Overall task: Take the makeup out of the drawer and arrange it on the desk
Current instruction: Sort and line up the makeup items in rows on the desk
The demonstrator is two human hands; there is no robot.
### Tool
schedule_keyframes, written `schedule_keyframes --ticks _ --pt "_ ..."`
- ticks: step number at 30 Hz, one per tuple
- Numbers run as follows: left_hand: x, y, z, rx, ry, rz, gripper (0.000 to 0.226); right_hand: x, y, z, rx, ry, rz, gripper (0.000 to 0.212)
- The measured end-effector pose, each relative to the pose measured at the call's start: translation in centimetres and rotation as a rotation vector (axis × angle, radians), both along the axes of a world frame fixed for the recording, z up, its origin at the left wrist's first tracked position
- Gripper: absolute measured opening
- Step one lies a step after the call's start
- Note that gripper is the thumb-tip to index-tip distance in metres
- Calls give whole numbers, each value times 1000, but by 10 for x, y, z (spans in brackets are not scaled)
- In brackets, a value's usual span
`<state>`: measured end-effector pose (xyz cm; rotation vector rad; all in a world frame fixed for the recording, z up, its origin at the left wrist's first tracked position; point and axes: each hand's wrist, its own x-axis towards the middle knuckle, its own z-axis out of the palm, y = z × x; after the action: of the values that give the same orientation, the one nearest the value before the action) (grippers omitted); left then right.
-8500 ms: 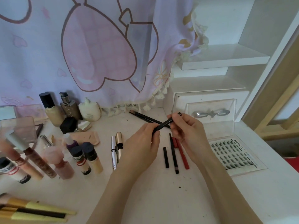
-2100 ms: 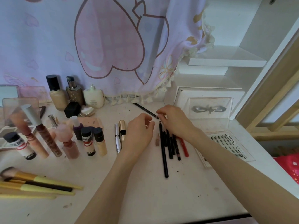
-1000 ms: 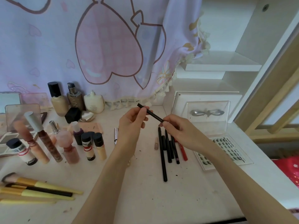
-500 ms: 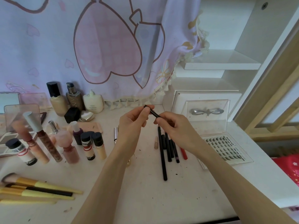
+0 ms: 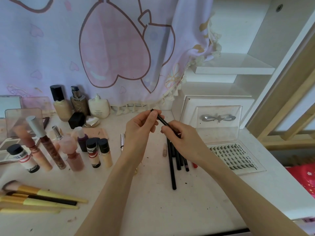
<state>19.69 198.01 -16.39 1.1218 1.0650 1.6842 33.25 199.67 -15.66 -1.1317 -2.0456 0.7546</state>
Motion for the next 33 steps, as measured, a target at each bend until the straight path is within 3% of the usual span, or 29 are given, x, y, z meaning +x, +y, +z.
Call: schedule_keyframes --ticks 3,6,13,17,21,27,33 --pt "-4 3 0 -71 -52 96 16 7 0 -1 -77 -110 9 14" --pt "-6 6 -2 -136 56 209 13 17 -2 -1 -117 -197 0 15" --pt "-9 2 4 -50 286 454 13 24 5 4 -235 -131 -142 11" --pt "-8 1 -1 -210 533 303 19 11 19 15 -444 -50 -185 8" --pt "-7 1 -9 -345 706 304 21 -13 26 18 -548 -128 -157 18" --pt "1 1 -13 -383 1046 308 18 -30 26 13 -485 -322 -168 27" --pt "6 3 -22 -379 1081 306 18 -31 25 7 -419 -362 -197 29"
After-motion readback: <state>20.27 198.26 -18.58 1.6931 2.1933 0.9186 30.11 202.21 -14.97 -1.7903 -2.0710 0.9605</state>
